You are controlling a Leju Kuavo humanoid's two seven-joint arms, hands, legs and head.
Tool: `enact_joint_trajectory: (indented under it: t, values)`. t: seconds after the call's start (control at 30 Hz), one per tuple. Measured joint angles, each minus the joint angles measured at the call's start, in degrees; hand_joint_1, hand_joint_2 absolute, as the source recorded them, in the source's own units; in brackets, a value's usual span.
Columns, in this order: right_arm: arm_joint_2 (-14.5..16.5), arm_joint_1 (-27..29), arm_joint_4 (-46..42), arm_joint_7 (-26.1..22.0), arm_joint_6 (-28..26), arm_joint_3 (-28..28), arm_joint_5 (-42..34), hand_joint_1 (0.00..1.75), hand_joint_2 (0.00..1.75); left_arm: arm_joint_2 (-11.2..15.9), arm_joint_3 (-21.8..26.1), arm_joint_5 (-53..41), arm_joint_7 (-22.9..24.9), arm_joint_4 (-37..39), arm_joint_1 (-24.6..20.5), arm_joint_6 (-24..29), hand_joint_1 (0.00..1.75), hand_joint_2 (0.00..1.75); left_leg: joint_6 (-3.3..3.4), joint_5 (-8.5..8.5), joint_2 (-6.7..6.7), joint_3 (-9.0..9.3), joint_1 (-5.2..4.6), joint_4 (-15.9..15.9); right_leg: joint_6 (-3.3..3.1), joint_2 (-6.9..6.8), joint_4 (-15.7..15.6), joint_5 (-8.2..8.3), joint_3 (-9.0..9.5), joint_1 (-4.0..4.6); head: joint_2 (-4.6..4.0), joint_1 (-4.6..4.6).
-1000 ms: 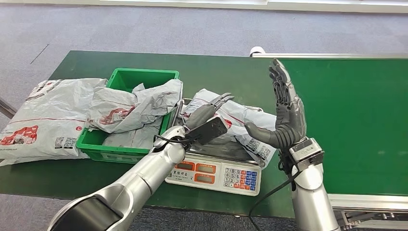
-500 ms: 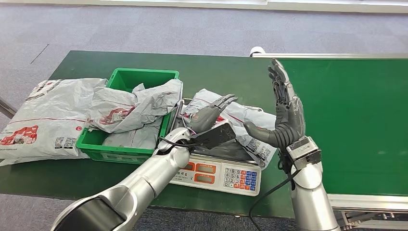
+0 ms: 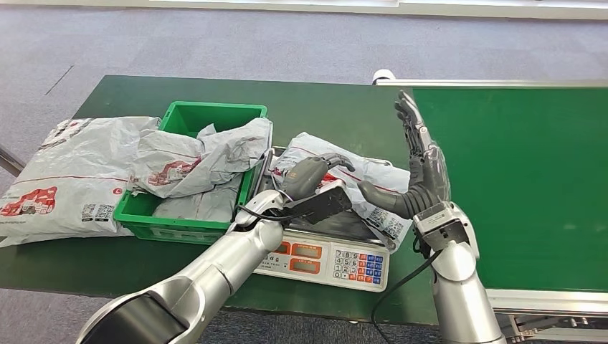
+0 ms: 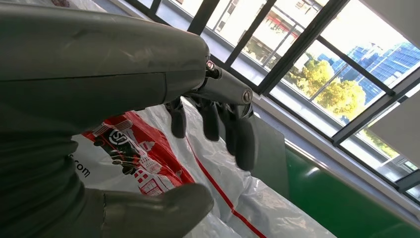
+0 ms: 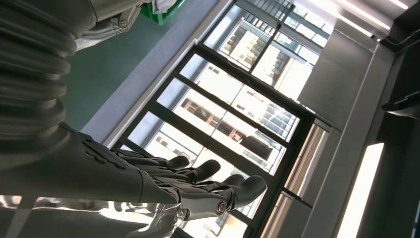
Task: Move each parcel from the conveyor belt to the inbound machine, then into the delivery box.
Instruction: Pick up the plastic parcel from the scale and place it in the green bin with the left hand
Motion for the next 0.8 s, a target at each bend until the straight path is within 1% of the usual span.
enact_joint_trajectory:
  t: [0.5,0.73,0.77,0.8]
  values:
    - [0.0,0.0,0.0,0.0,0.0,0.0,0.0,0.00,1.75,0.0,0.0,0.2,-0.2,0.0,0.0,-0.2,1.75,1.75,0.00,0.00,0.00,0.00,0.00,0.0,0.00,0.00,0.0,0.00,0.00,0.00,0.00,0.00]
    - [0.0,0.0,0.1,0.2,0.1,0.0,0.6,0.00,1.75,0.0,0.0,2.4,-2.2,0.0,0.0,-2.7,1.75,1.75,0.00,0.00,-0.01,0.00,0.00,0.0,0.00,0.00,0.0,0.00,0.00,0.00,0.00,0.01]
    - [0.0,0.0,0.2,0.2,0.2,0.0,0.6,0.00,1.75,0.0,0.0,2.5,-2.3,0.0,0.0,-2.9,1.47,1.75,0.00,0.00,-0.01,0.00,0.00,0.0,0.00,0.00,0.0,0.00,0.00,0.00,0.00,0.01]
    - [0.0,0.0,0.2,0.2,0.3,0.0,0.7,0.00,1.75,0.0,0.0,2.8,-2.4,0.0,0.0,-3.3,1.03,1.75,0.00,0.00,-0.01,0.00,0.00,0.0,0.00,0.00,0.0,0.00,0.00,0.00,0.00,0.01]
